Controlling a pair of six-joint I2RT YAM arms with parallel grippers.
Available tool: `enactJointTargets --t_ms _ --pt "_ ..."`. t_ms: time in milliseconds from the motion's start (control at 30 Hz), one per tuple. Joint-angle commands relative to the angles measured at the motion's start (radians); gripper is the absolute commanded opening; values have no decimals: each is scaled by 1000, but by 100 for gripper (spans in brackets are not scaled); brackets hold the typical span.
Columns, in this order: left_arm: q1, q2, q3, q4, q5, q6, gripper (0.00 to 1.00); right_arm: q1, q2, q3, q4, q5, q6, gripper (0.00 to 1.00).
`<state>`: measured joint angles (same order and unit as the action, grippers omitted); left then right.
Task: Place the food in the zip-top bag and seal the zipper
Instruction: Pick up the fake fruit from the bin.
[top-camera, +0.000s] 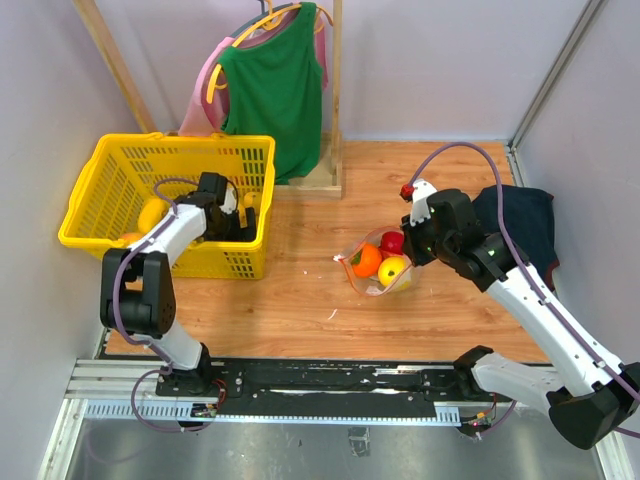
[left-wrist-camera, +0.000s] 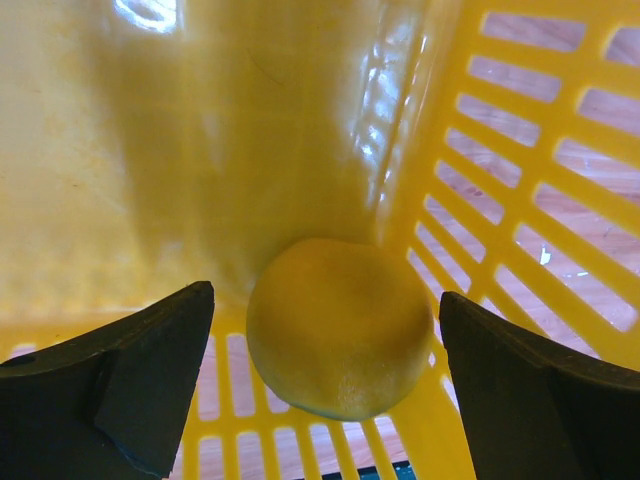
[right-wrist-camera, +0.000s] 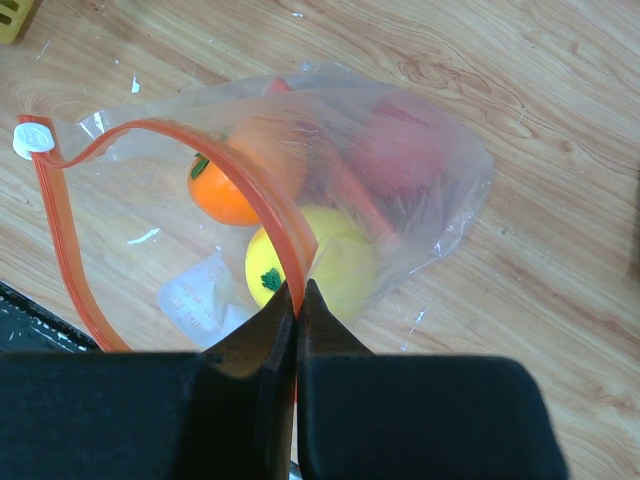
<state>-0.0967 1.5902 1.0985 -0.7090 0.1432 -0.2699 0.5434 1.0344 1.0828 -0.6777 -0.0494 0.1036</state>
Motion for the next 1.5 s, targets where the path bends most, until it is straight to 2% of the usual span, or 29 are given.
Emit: enactJointTargets --t_ms 0,300,500,700,767,800,1200,1467 --pt "2 32 -21 31 42 10 97 -13 -5 -12 27 -10 -10 1" --pt "-13 95 -57 50 3 8 91 -13 -4 -18 35 -13 -10 1" --pt "-14 99 -45 47 -28 6 73 -13 -9 -20 35 -11 -11 1" --pt "-15 7 -23 33 -103 -9 64 -13 -7 -18 37 -13 -10 1" --pt "-15 -29 -15 31 -120 -18 51 -13 -7 -19 36 -13 -9 1" --pt "-15 -47 -11 31 -127 -24 49 -13 -7 -20 35 -14 -7 1" --pt "-29 -311 101 26 -200 -58 47 -13 -7 -19 40 -19 1 1" --pt "-127 -433 201 27 -206 -73 47 -13 -6 -18 44 -23 5 1"
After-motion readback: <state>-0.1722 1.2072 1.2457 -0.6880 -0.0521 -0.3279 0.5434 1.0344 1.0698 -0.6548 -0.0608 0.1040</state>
